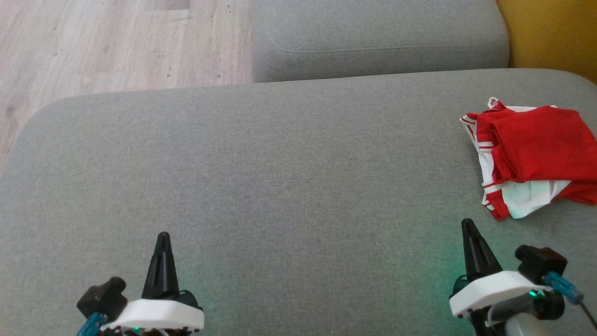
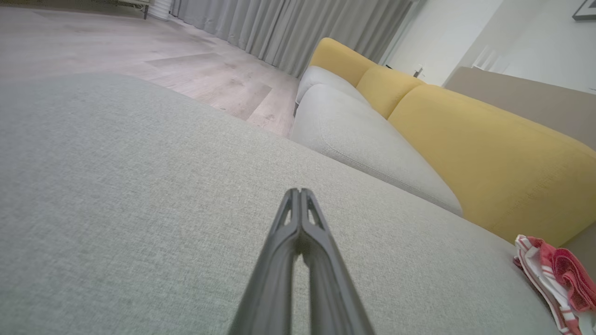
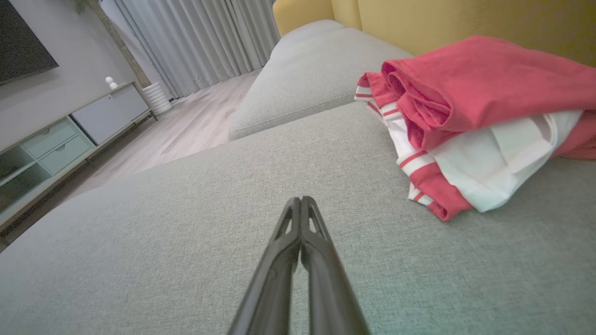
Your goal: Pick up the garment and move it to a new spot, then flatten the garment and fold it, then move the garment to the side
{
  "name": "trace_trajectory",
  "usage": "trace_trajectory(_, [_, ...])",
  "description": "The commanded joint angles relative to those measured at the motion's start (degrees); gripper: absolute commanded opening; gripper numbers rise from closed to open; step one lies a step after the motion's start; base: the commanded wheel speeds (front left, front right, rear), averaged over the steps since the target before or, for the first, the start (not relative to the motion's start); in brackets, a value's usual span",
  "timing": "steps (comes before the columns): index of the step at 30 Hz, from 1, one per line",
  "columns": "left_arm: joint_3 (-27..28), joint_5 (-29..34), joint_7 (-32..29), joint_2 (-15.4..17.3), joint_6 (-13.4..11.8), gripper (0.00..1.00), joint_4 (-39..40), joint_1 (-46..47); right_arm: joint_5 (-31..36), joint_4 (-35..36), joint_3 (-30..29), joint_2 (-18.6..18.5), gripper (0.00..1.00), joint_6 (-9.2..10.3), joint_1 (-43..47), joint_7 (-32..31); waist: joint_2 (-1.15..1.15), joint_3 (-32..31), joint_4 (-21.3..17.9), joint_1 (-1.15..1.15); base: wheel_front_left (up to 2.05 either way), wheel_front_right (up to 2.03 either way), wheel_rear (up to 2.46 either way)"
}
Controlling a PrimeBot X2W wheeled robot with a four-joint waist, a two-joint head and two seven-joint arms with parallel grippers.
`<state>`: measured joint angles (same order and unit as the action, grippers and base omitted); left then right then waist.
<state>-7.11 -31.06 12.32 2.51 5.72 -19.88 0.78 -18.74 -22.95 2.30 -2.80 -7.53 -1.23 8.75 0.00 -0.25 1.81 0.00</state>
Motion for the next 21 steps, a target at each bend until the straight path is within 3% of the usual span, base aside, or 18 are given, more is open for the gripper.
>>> trace_trajectory(1, [1.06, -1.34, -0.34, 0.06, 0.21, 0.0, 2.19, 2.65, -1.79, 2.09, -0.37, -0.1, 0.0, 0.01, -2.73, -0.35, 0.0, 0.0, -0.02, 0.0, 0.0, 0.0, 0.0])
trace_trajectory(21, [3.36, -12.31, -3.73, 0.11, 0.5, 0.0, 2.86, 3.15, -14.94, 3.36, -1.91, -0.09, 0.0, 0.01, -3.12, -3.07, 0.0, 0.08, -0.35, 0.0, 0.0, 0.0, 0.0])
